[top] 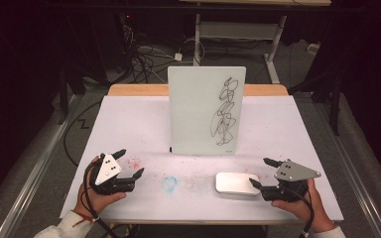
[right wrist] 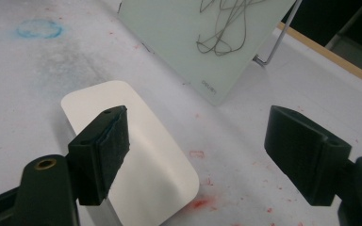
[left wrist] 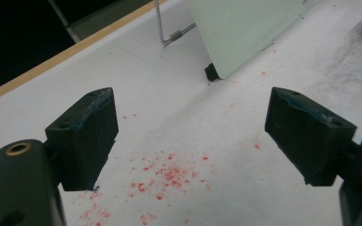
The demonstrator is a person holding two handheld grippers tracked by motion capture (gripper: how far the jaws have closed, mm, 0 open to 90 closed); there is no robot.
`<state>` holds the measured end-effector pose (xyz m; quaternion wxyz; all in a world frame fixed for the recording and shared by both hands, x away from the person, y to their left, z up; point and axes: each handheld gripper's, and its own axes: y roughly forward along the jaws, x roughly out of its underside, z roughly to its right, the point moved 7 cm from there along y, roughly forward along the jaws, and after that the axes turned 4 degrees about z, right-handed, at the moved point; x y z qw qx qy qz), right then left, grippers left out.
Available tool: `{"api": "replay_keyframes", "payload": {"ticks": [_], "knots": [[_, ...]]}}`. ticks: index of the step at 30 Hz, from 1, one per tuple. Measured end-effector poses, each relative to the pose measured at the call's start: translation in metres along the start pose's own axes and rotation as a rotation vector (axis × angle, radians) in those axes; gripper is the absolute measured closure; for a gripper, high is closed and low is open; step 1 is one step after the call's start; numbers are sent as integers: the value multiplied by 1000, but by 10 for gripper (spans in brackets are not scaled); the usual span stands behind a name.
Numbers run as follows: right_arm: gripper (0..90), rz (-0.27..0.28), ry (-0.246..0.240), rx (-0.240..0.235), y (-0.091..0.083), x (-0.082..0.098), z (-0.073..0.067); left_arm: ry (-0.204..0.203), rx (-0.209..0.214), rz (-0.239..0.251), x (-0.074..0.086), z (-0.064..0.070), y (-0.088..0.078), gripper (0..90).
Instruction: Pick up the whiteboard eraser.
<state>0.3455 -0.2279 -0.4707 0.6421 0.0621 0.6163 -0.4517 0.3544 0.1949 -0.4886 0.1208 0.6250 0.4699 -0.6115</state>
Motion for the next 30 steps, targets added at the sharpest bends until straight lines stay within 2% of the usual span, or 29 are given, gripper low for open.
{"api": "replay_keyframes", "payload": {"ticks": [5, 6, 10, 14, 18, 24, 25, 28, 30], "knots": [[228, -25, -12, -31, 1, 0, 1, 17, 23, -43, 5, 4, 5, 177], [225, -34, -16, -42, 1, 0, 2, 5, 34, -50, 6, 7, 6, 177], [224, -88, -28, -80, 3, -3, 7, 20, 47, -83, 10, 10, 9, 176], [245, -151, -59, -123, 9, -12, 9, -1, 57, -115, 16, 10, 12, 175], [250, -230, -101, -188, 17, -16, 5, 2, 61, -135, 20, 10, 12, 175], [250, -370, -162, -310, 37, -8, -11, -2, 66, -150, 24, 10, 9, 175], [252, -386, -192, -331, 41, -7, -14, -2, 69, -152, 24, 11, 9, 175], [254, -424, -221, -381, 50, -5, -22, 7, 74, -163, 26, 13, 8, 175], [241, -447, -226, -393, 55, -3, -24, 24, 75, -161, 26, 13, 8, 175]]}}
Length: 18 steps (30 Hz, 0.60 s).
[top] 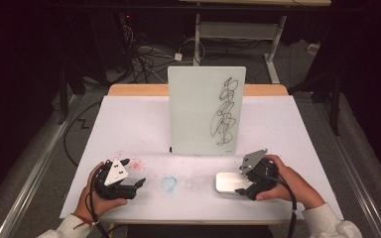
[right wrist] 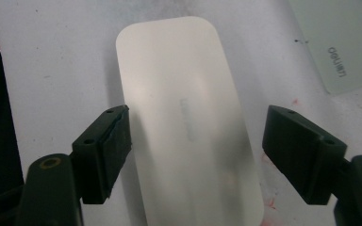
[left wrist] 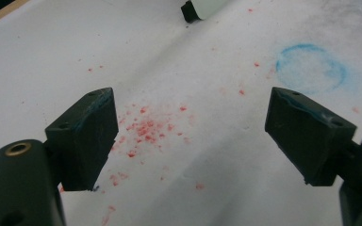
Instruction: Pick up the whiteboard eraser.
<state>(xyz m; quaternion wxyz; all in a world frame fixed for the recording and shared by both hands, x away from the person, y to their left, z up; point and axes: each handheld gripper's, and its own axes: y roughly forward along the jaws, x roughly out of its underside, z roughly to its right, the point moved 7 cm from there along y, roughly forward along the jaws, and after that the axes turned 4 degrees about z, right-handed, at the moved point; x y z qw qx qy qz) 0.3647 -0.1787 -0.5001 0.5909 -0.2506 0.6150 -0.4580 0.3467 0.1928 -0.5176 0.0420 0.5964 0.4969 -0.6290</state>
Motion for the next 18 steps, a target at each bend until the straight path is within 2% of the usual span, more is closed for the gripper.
{"api": "replay_keyframes", "payload": {"ticks": [5, 10, 11, 14, 16, 18], "knots": [[264, -48, -33, -49, 13, -1, -1, -6, 17, -12, 2, 3, 0, 175], [275, -76, -49, -63, 18, -3, -1, 10, 29, -16, 1, 6, 1, 175], [277, -75, -56, -60, 18, -3, -1, 25, 27, -11, 0, 6, 1, 175], [304, -69, -85, -64, 17, -2, -2, 35, 28, -6, -2, 8, 1, 175], [312, -50, -66, -62, 14, -3, -2, 37, 25, -6, -2, 8, 1, 176], [312, -47, -77, -47, 13, -3, -2, 36, 20, -5, -2, 7, 1, 175]]}}
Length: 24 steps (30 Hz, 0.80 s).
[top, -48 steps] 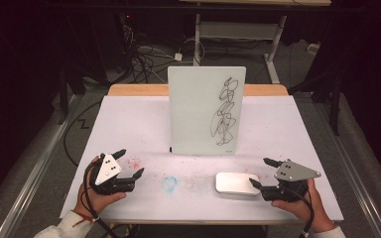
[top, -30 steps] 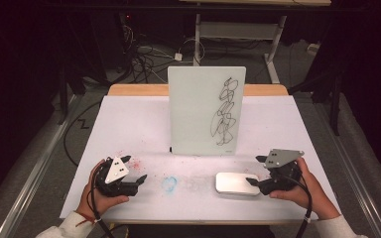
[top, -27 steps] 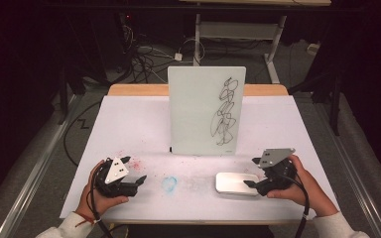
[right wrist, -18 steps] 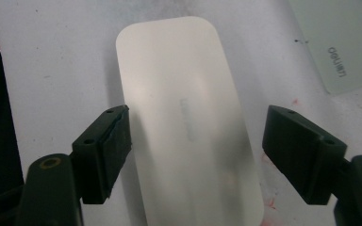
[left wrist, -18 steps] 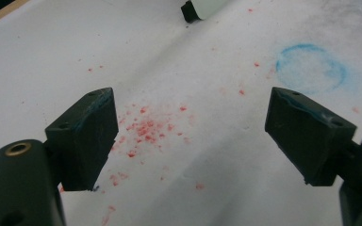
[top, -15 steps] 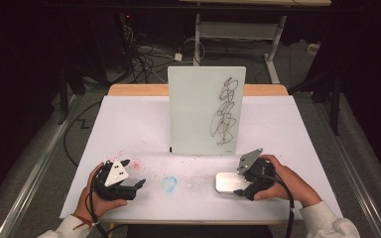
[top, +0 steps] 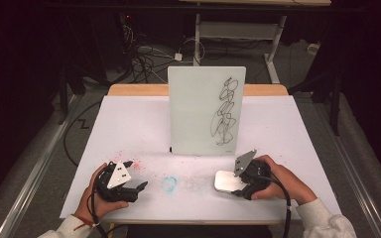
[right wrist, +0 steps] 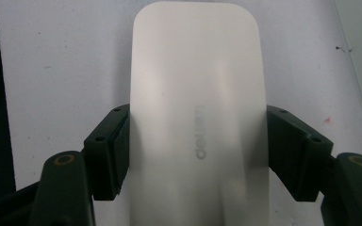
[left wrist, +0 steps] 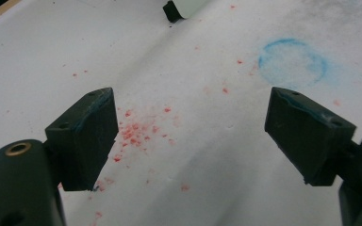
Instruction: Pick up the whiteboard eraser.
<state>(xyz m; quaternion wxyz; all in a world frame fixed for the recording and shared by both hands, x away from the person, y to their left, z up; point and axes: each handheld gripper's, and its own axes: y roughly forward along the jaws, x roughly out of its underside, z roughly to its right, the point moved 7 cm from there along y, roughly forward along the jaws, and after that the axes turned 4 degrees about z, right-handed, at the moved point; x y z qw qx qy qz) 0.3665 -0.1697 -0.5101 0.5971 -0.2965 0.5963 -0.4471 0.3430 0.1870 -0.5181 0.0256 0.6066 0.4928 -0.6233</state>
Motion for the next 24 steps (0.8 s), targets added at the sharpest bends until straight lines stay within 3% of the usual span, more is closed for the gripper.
{"api": "replay_keyframes", "payload": {"ticks": [3, 8, 14, 24], "knots": [[312, 40, 15, 16, -5, -2, 2, 2, -4, 3, 0, -1, -1, 176], [312, 103, 42, 101, -19, -6, 6, -6, -15, 17, -1, -4, -1, 176], [312, 180, 87, 171, -34, -6, 8, -13, -14, 26, -1, -6, 0, 179], [313, 244, 96, 230, -50, -6, 5, -14, -28, 33, 0, -6, -2, 179]]}}
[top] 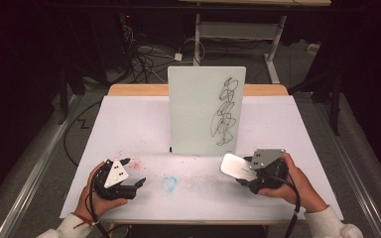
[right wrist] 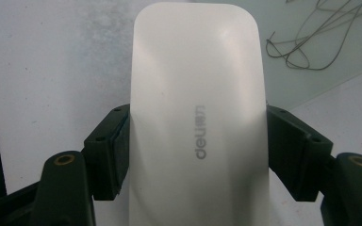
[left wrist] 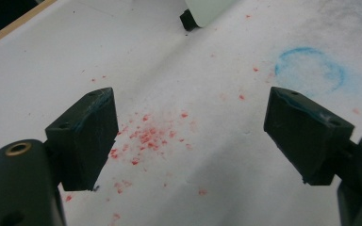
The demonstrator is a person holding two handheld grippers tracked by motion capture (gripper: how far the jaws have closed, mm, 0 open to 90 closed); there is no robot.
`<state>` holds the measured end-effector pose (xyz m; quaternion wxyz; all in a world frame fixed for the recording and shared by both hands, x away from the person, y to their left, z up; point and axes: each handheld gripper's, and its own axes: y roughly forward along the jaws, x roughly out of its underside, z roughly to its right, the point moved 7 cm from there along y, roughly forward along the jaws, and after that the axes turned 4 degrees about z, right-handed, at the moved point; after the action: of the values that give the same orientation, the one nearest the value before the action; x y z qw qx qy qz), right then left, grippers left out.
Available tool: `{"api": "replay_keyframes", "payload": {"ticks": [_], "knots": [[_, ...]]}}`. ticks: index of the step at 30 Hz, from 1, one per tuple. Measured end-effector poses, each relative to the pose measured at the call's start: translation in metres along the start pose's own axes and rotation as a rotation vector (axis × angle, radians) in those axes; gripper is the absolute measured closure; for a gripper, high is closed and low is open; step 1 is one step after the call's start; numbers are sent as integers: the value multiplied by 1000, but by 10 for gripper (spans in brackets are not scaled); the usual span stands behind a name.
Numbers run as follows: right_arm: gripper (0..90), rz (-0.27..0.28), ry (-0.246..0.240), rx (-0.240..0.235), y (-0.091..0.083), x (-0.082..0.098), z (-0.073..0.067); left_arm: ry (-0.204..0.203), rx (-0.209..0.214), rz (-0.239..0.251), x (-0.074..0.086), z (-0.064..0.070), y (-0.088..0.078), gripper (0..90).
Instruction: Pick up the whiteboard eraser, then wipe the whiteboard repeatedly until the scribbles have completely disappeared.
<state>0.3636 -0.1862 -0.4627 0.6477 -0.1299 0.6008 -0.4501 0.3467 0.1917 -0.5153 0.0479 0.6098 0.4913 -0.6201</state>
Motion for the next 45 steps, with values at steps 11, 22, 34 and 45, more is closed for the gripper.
{"api": "replay_keyframes", "payload": {"ticks": [11, 22, 34, 45], "knots": [[313, 70, 44, 82, -5, -4, 9, -12, 7, 3, 0, -2, 1, 181], [312, 119, 104, 197, -4, -5, 23, -11, 8, -4, 1, -1, 3, 181], [312, 201, 115, 418, -7, -24, 45, 0, 7, 2, -3, 0, 4, 186], [312, 282, 116, 540, -24, -50, 67, 0, 5, 4, -2, 1, 3, 186]]}}
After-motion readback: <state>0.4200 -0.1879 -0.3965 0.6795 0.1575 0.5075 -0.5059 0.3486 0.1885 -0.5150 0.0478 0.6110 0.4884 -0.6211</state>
